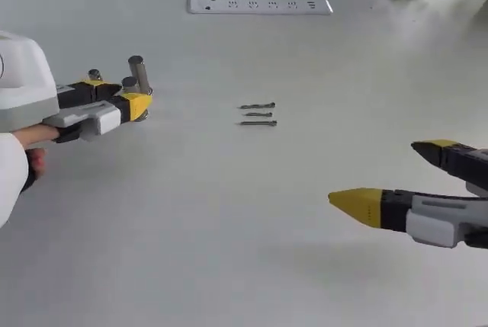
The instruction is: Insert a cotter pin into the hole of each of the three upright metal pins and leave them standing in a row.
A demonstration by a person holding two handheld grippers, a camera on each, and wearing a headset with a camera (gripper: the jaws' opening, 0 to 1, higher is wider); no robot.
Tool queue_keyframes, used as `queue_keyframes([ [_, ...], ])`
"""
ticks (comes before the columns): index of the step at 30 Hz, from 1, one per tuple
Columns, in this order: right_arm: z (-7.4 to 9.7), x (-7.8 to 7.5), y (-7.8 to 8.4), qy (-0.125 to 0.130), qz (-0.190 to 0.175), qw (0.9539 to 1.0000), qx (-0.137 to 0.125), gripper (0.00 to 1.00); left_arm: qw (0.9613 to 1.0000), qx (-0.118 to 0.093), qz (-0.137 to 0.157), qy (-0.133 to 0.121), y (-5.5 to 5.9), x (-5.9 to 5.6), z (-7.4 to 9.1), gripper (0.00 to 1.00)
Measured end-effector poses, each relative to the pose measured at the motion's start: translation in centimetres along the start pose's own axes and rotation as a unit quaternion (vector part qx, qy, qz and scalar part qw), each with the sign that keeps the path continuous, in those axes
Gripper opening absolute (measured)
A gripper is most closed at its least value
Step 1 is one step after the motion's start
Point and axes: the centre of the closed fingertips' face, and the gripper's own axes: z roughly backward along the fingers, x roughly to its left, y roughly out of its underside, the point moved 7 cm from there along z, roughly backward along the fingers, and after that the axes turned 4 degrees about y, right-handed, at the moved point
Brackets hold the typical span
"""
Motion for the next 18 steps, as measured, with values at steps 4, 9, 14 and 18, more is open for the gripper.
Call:
queue_keyframes([
  [4,0.02,0.11,0.1,0.0,0.0,1.0,0.002,0.92,0.9998,0.012,-0.014,-0.011,0.32,0.07,-0.62,0.2],
  [9,0.11,0.13,0.2,0.002,0.001,1.0,0.006,0.91,0.9991,0.016,-0.031,-0.022,0.41,0.35,-0.73,0.14],
  [14,0.03,0.18,0.12,0.0,0.001,1.0,0.005,0.91,0.9978,0.022,-0.061,-0.014,0.27,0.45,-0.69,0.12],
  [18,-0.11,0.31,0.14,-0.003,0.003,1.0,0.008,0.9,0.996,0.028,-0.082,-0.019,0.1,0.3,-0.74,0.11],
])
